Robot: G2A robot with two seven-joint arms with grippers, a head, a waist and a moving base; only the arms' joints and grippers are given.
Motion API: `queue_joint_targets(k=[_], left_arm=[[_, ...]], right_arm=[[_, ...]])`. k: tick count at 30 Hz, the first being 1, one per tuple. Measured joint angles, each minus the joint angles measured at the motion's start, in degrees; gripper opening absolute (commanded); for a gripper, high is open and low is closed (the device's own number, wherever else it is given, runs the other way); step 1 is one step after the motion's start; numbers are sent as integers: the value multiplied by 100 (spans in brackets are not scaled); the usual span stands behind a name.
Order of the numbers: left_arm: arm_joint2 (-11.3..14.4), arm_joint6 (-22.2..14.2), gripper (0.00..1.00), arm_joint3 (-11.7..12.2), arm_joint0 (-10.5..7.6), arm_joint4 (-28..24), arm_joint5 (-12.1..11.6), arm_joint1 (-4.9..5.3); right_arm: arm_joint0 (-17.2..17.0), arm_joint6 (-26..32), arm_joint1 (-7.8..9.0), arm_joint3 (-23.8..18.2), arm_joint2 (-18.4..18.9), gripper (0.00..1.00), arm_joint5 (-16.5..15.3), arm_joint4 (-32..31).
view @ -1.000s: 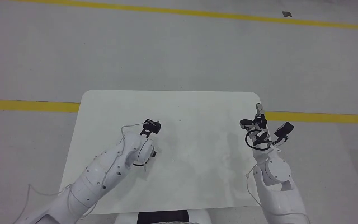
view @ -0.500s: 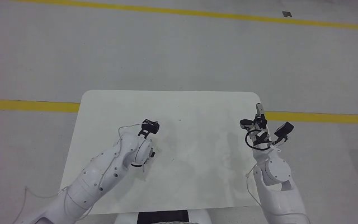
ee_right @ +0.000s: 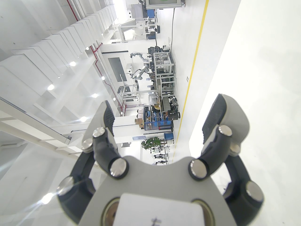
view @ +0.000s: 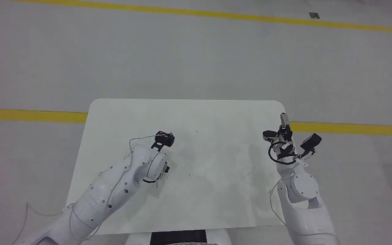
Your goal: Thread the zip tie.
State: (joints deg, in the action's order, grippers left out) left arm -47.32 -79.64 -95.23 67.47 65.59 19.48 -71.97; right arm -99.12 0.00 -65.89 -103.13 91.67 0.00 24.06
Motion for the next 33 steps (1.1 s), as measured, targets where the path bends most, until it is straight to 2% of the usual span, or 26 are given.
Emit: queue_joint_targets(k=[10, 21, 25, 26, 31, 33], left_arm=[[30, 0, 0, 33, -30, -29, 0, 1], [62, 0, 7, 81, -72, -40, 0, -20], [64, 0, 4, 95, -83, -46, 0, -27], [65, 0, 0, 98, -84, -48, 0, -28], [66, 0, 0, 135, -99, -65, 0, -33], [82, 0, 5, 178, -114, -80, 0, -38]], right_arm=[[0, 0, 0, 0, 0, 100, 0, 0], [0, 0, 0, 0, 0, 100, 0, 0], [0, 0, 0, 0, 0, 100, 0, 0], [0, 0, 0, 0, 0, 100, 0, 0], [0, 0, 0, 0, 0, 100, 0, 0], [0, 0, 0, 0, 0, 100, 0, 0]])
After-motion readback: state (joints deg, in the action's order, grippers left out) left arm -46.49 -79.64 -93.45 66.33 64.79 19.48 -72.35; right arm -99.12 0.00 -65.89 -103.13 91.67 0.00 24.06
